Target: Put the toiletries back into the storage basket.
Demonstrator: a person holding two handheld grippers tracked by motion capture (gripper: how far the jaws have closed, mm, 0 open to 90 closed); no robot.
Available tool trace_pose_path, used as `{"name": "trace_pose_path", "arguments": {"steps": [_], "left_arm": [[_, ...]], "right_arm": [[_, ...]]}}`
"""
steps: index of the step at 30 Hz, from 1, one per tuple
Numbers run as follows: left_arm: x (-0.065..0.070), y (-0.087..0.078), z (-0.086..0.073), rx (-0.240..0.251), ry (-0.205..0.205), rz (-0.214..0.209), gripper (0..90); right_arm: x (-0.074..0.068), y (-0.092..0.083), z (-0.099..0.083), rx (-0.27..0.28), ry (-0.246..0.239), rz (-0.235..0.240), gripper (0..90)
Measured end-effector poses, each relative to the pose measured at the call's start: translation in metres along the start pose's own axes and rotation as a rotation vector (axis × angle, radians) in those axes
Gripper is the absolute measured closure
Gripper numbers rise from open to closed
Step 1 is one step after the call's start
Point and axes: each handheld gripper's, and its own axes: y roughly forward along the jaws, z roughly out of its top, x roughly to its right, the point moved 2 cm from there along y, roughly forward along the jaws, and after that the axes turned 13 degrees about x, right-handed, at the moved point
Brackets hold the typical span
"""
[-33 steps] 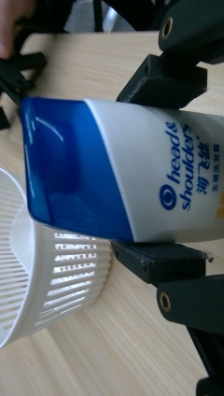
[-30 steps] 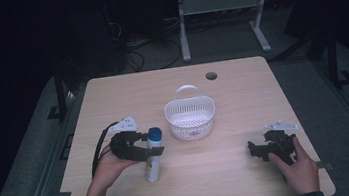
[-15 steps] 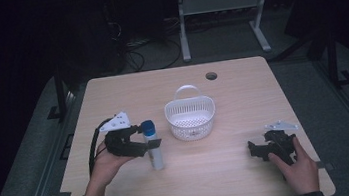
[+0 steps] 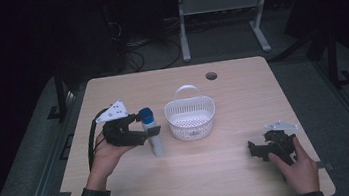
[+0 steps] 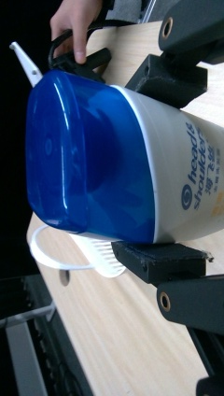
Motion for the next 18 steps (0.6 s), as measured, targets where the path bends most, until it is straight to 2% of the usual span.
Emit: {"name": "trace_pose_path", "arguments": {"steps": [13, 18], "left_arm": [[-0.004, 0.011, 0.033, 0.052, 0.035, 0.032, 33.5], [-0.005, 0.019, 0.045, 0.062, 0.046, 0.031, 33.5]], "right_arm": [[0.0, 0.0, 0.0, 0.001, -0.003, 0.0, 0.0], [0.0, 0.0, 0.0, 0.001, -0.003, 0.001, 0.0]]}}
